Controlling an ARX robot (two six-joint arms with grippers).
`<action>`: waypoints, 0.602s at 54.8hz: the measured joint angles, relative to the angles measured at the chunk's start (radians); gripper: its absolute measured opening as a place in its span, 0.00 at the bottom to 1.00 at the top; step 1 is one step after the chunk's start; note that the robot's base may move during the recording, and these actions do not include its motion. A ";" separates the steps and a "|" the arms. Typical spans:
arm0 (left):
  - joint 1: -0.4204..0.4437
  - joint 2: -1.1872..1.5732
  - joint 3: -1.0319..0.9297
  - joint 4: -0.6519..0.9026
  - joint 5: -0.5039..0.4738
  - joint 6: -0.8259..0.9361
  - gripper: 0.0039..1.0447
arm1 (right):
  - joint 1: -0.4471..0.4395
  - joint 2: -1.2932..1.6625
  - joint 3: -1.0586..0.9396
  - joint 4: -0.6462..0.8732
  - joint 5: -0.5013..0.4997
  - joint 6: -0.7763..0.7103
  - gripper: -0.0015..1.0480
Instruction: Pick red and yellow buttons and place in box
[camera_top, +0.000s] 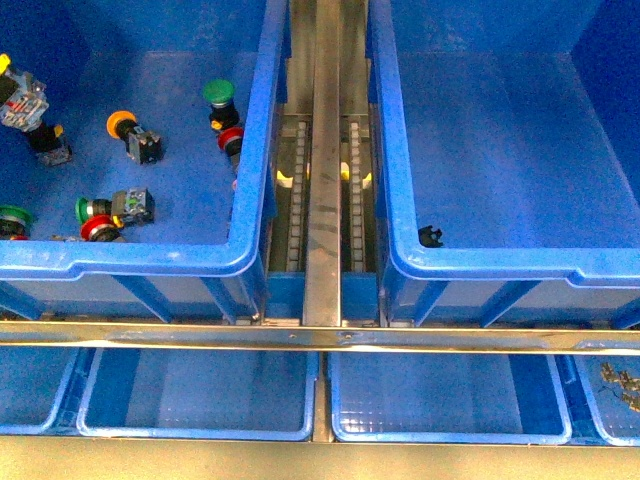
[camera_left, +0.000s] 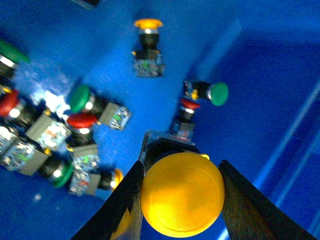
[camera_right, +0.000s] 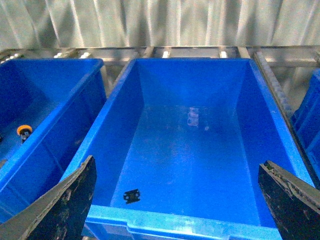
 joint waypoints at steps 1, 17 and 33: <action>-0.006 -0.015 -0.008 0.000 0.011 -0.013 0.34 | 0.000 0.000 0.000 0.000 0.000 0.000 0.94; -0.177 -0.169 -0.093 0.002 0.106 -0.155 0.33 | 0.000 0.000 0.000 0.000 0.000 0.000 0.94; -0.381 -0.172 -0.101 0.046 0.086 -0.240 0.33 | 0.000 0.000 0.000 0.000 0.000 0.000 0.94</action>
